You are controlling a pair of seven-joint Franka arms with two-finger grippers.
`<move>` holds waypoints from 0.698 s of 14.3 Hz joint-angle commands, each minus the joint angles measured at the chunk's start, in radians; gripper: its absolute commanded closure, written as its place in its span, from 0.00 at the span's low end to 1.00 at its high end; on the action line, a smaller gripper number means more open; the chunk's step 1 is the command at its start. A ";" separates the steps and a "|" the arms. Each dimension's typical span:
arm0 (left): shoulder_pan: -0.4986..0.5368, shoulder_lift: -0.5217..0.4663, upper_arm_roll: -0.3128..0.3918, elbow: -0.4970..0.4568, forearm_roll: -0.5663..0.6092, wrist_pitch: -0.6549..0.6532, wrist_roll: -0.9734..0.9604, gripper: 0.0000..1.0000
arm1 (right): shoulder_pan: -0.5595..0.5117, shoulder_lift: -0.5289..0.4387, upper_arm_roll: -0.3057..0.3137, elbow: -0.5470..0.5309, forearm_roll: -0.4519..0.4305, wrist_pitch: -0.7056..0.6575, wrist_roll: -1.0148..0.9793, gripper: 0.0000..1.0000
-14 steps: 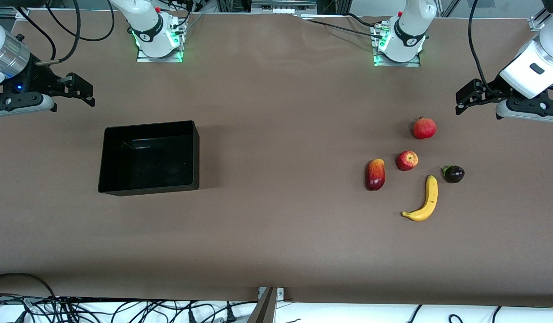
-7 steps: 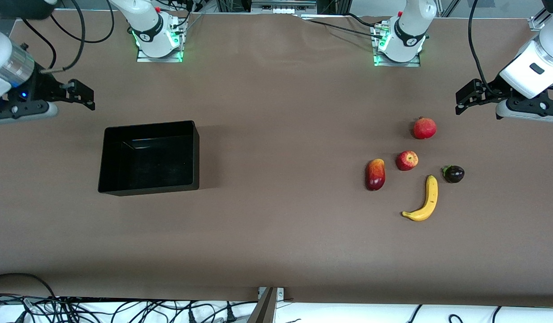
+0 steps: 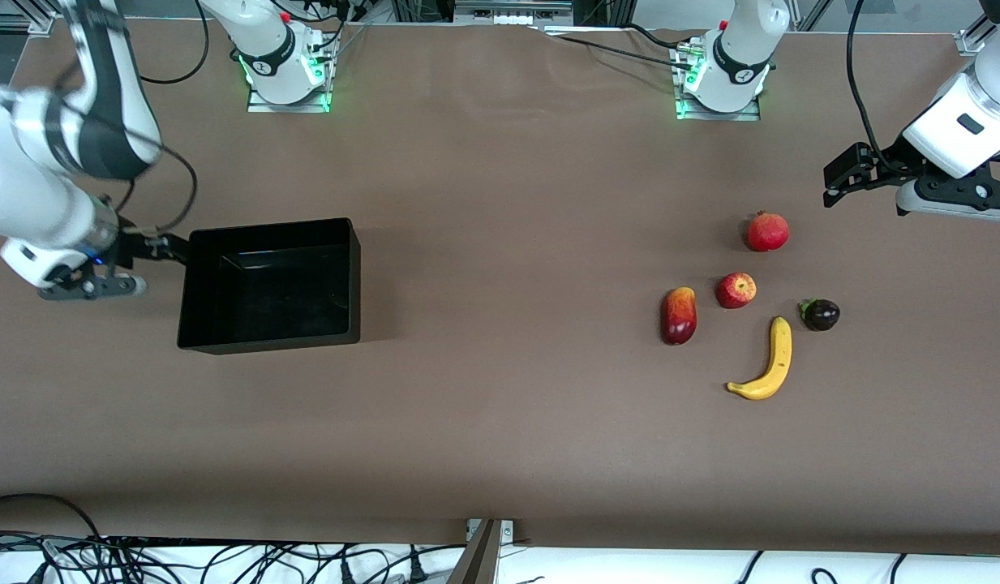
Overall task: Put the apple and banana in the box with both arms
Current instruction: 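Reach the right gripper down to the rim of the black box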
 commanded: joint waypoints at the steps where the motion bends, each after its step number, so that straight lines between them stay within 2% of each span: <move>1: 0.010 0.002 -0.004 0.017 0.006 -0.017 0.010 0.00 | -0.004 0.069 -0.017 -0.059 0.000 0.143 -0.009 0.00; 3: 0.010 0.003 -0.002 0.017 0.006 -0.017 0.010 0.00 | -0.012 0.112 -0.017 -0.077 0.009 0.189 -0.008 0.01; 4: 0.010 0.003 -0.002 0.017 0.006 -0.017 0.010 0.00 | -0.015 0.129 -0.017 -0.080 0.009 0.200 -0.008 0.06; 5: 0.010 0.003 -0.004 0.017 0.006 -0.017 0.010 0.00 | -0.016 0.138 -0.016 -0.083 0.009 0.212 -0.008 0.17; 8: 0.010 0.003 -0.005 0.017 0.006 -0.017 0.007 0.00 | -0.016 0.161 -0.016 -0.082 0.020 0.217 -0.009 0.72; 10: 0.010 0.003 -0.007 0.017 0.008 -0.017 0.007 0.00 | -0.016 0.175 -0.016 -0.082 0.024 0.237 -0.011 0.99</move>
